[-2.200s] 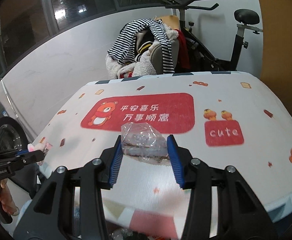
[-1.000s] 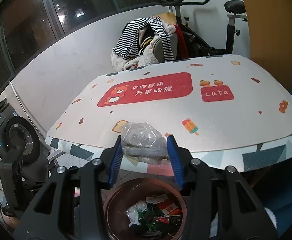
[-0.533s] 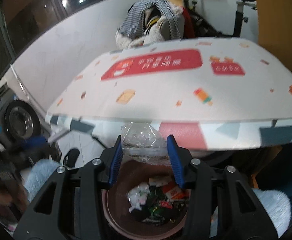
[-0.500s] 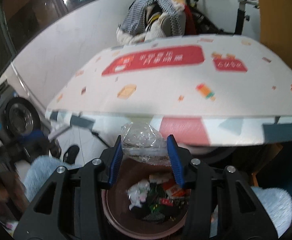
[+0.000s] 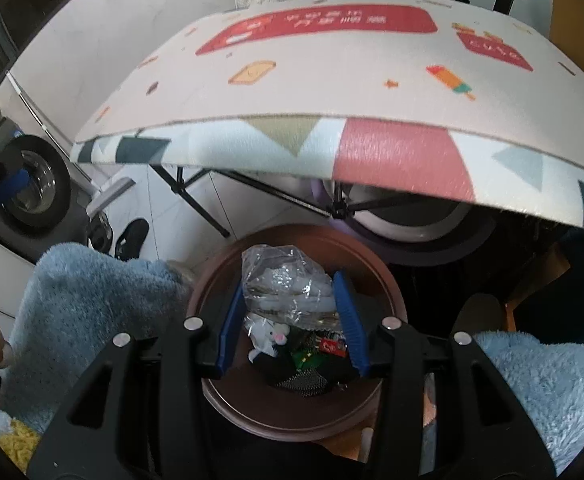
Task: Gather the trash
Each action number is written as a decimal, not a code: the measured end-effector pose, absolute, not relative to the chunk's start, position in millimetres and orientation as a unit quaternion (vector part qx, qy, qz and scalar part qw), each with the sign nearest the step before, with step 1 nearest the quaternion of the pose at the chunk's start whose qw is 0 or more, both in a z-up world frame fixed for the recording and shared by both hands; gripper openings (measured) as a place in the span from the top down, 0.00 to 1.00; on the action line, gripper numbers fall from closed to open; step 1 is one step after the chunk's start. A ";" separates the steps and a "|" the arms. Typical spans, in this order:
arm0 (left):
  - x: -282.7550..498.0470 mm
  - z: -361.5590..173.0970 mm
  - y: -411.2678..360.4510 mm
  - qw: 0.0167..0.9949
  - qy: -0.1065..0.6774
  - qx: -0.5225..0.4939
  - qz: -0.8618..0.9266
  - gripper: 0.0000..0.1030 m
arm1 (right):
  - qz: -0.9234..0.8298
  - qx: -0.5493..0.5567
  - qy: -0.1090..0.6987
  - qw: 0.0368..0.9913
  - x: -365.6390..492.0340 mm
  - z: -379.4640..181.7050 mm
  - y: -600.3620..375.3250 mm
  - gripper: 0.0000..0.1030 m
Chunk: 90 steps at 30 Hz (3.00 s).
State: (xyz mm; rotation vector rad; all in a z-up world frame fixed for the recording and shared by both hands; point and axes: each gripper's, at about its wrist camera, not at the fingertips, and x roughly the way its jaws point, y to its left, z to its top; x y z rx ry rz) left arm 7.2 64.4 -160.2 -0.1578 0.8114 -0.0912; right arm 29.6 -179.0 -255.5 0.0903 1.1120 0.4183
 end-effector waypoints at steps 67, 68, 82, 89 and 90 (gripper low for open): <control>8.7 57.2 9.8 0.991 0.135 0.014 -0.023 0.06 | 0.106 0.033 0.219 0.969 42.7 40.9 -223.3 0.06; 8.5 57.6 11.9 0.990 0.137 0.010 -0.023 0.06 | 0.104 0.037 0.221 0.969 42.0 41.2 -223.6 0.06; -0.2 59.4 18.4 0.987 0.158 -0.008 -0.010 0.06 | 0.084 0.034 0.219 0.972 24.2 44.4 -223.6 0.06; -4.5 62.6 18.4 0.988 0.155 -0.003 -0.010 0.06 | 0.082 0.033 0.213 0.973 22.5 47.9 -223.7 0.06; -4.9 63.3 18.5 0.988 0.154 -0.003 -0.011 0.06 | 0.083 0.033 0.213 0.973 22.9 48.4 -223.8 0.06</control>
